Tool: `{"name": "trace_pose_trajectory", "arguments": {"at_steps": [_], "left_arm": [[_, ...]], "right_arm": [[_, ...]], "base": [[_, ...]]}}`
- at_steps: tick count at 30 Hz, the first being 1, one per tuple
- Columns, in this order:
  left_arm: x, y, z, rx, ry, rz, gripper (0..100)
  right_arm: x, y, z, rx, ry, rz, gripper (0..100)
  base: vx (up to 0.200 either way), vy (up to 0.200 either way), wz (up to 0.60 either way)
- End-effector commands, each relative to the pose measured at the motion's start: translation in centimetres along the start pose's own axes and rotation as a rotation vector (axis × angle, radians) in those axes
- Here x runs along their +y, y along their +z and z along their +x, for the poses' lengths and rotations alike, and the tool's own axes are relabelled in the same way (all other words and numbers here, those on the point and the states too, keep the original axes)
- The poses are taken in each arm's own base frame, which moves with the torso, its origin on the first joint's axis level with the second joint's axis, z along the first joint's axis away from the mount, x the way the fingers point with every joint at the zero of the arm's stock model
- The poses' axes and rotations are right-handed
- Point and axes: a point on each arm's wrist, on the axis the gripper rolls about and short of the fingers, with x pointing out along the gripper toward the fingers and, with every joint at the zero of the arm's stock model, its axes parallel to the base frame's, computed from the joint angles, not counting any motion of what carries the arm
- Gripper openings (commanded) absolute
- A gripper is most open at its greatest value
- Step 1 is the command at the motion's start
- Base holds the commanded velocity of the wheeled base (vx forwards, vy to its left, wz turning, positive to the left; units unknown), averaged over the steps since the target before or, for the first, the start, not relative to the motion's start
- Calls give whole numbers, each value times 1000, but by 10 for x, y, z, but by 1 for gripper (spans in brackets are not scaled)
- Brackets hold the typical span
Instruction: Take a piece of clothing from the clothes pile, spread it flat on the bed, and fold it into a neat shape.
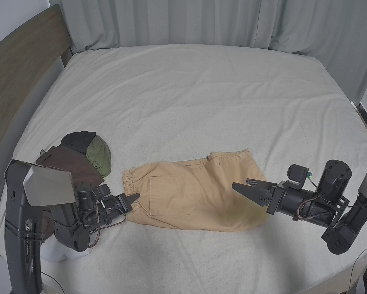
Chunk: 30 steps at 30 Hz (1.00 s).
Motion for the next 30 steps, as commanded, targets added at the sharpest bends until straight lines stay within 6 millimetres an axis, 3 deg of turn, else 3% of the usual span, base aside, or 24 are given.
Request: {"name": "trace_pose_trajectory", "arguments": {"at_steps": [1, 11, 30], "left_arm": [[-4, 7, -7, -15, -7, 1, 0], [-3, 7, -18, 15, -14, -18, 0], [-1, 27, -51, 30, -76, -28, 0]], "right_arm": [[-2, -2, 1, 7, -6, 3, 100], [-5, -4, 2, 14, -13, 8, 100], [-15, -3, 0, 7, -46, 15, 100]], "base": [[0, 0, 0], [0, 0, 0], [0, 0, 0]]}}
